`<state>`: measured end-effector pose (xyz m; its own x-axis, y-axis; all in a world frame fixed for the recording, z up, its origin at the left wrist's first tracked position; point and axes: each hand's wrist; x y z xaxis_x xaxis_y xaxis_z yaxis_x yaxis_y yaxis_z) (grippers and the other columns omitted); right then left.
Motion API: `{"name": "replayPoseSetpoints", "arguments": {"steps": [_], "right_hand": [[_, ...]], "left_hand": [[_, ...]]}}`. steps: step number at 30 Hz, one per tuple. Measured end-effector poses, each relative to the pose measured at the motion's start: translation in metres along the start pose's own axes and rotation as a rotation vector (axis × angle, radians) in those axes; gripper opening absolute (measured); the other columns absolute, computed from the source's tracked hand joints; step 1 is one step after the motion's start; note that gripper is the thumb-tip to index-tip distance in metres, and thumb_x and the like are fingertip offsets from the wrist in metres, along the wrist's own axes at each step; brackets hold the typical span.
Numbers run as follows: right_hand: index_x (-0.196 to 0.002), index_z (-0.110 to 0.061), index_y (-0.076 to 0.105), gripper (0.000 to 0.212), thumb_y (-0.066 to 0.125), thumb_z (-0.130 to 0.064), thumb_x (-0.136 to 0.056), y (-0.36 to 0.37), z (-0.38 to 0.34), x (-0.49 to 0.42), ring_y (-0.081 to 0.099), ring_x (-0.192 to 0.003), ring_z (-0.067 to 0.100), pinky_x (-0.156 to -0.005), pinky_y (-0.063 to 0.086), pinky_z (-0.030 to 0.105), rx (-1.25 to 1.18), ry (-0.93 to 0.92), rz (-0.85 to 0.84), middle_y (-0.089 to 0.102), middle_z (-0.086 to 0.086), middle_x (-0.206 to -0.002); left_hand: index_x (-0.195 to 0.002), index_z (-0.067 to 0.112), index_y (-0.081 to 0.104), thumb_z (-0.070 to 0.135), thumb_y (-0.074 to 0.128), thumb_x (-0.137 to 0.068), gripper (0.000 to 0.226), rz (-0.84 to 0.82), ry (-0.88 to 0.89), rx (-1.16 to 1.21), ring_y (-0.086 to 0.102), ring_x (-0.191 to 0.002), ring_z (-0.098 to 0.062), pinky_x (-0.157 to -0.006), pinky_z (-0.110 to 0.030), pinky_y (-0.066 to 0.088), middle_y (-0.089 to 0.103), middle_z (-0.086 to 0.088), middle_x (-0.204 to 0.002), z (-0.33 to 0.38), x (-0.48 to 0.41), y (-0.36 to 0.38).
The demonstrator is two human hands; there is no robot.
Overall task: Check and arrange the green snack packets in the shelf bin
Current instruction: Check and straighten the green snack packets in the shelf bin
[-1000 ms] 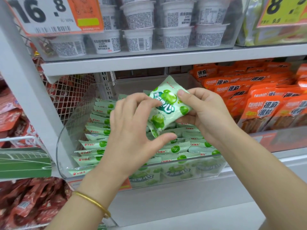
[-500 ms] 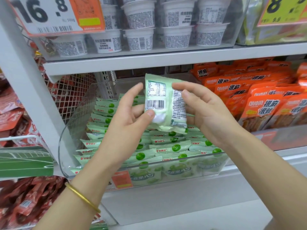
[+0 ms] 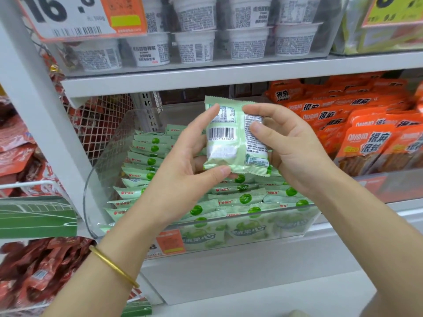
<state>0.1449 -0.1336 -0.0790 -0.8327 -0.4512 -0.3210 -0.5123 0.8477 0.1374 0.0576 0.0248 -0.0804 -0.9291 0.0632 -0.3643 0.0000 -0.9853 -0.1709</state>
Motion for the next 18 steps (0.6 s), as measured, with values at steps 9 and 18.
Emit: {"name": "replayPoseSetpoints", "arguments": {"steps": [9,18], "right_hand": [[-0.105,-0.021,0.062,0.026,0.060,-0.016,-0.079,-0.0024,-0.0001,0.0001,0.064,-0.078,0.014,-0.056,0.053,0.025,0.008,-0.010,-0.010,0.068,-0.001,-0.091],[-0.101,-0.024,0.060,0.023,0.064,-0.008,-0.084,-0.0025,0.0011,0.0012,0.062,-0.074,0.017,-0.054,0.050,0.029,0.084,-0.028,0.012,0.066,0.005,-0.095]], "left_hand": [[-0.138,0.039,0.033,-0.013,0.055,-0.086,0.078,0.002,-0.005,-0.040,0.060,-0.112,-0.007,-0.087,-0.021,0.051,0.051,0.004,-0.137,-0.0007,-0.0008,-0.0009],[-0.134,0.044,0.035,0.000,0.061,-0.088,0.068,0.065,-0.009,-0.102,0.060,-0.108,-0.003,-0.087,-0.024,0.051,0.050,0.013,-0.132,-0.0024,-0.0022,0.0010]]}}
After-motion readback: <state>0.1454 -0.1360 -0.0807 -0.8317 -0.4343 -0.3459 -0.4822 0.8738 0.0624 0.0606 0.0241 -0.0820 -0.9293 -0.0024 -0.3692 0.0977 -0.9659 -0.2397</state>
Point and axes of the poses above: each hand's wrist, its own x-axis away from the middle knuckle, its own y-axis out of the palm, z = x × y
